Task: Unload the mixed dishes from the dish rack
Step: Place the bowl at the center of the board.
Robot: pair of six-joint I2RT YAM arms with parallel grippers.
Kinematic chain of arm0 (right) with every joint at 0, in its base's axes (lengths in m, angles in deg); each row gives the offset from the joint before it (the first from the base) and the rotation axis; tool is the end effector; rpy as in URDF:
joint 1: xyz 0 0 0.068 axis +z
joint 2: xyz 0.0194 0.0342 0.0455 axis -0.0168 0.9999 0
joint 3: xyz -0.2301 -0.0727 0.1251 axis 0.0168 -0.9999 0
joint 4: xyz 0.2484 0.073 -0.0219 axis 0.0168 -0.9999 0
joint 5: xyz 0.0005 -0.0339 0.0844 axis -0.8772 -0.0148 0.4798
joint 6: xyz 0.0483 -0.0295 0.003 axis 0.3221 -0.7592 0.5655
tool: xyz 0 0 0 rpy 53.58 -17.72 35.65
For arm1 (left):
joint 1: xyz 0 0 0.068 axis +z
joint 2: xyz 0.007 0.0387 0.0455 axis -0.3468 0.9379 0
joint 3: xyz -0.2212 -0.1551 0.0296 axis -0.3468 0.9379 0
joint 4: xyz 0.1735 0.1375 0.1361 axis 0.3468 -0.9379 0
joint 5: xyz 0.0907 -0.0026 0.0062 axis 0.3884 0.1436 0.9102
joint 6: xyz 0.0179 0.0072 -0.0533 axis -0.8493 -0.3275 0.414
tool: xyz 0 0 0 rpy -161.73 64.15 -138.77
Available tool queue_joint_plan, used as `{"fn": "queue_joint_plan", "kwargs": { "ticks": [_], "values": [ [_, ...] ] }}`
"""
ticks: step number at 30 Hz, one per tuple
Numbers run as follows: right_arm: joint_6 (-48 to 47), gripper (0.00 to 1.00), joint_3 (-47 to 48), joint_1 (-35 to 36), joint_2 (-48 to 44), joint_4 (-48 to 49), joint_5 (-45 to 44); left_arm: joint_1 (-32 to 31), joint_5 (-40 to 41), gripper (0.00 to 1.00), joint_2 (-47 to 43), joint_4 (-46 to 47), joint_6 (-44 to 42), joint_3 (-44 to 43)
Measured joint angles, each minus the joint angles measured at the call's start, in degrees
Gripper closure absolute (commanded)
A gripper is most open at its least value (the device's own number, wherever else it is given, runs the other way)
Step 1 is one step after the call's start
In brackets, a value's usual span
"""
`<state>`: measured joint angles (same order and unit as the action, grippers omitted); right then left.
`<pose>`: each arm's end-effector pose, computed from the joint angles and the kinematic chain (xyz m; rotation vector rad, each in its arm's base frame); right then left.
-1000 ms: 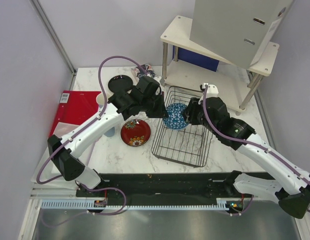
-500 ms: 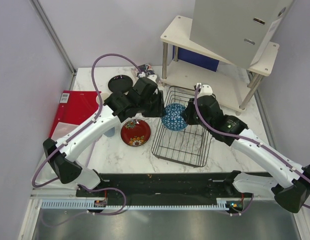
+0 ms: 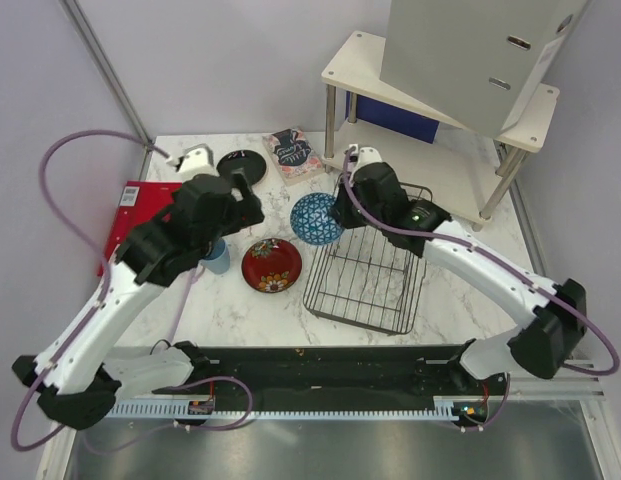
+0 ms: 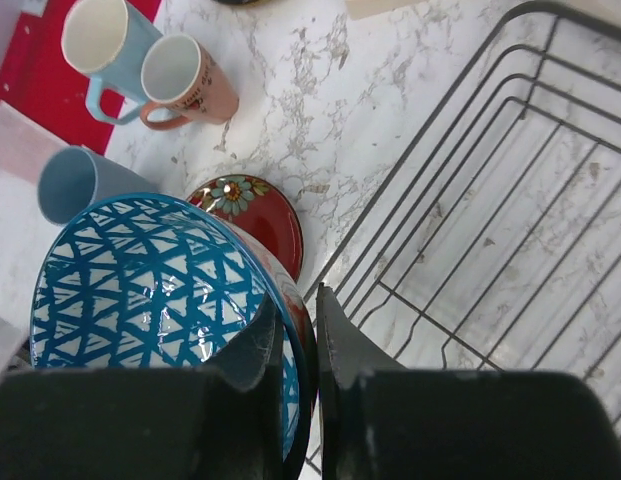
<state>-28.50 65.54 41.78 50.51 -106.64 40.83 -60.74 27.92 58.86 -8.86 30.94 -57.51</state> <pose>0.2348 0.2085 0.3581 -0.1649 2.1406 0.5816 0.1746 -0.1238 0.4216 -0.2696 2.0903 -0.2991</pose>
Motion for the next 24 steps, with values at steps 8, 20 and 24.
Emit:
{"fn": "queue_joint_plan", "kwargs": {
  "ticks": [8,20,24],
  "values": [
    [-6.64,1.00,0.57,-0.22,13.33,5.33,9.62,0.20,13.33,0.01,-17.53,-1.81,1.64,11.39],
    [-7.82,1.00,9.51,-0.15,29.29,14.78,23.50,0.20,16.06,0.01,-21.92,-1.51,1.81,18.43],
    [-8.24,1.00,10.27,-0.11,33.59,16.06,25.68,0.20,16.02,0.01,-22.23,-1.31,1.84,20.00]
  ]
}}
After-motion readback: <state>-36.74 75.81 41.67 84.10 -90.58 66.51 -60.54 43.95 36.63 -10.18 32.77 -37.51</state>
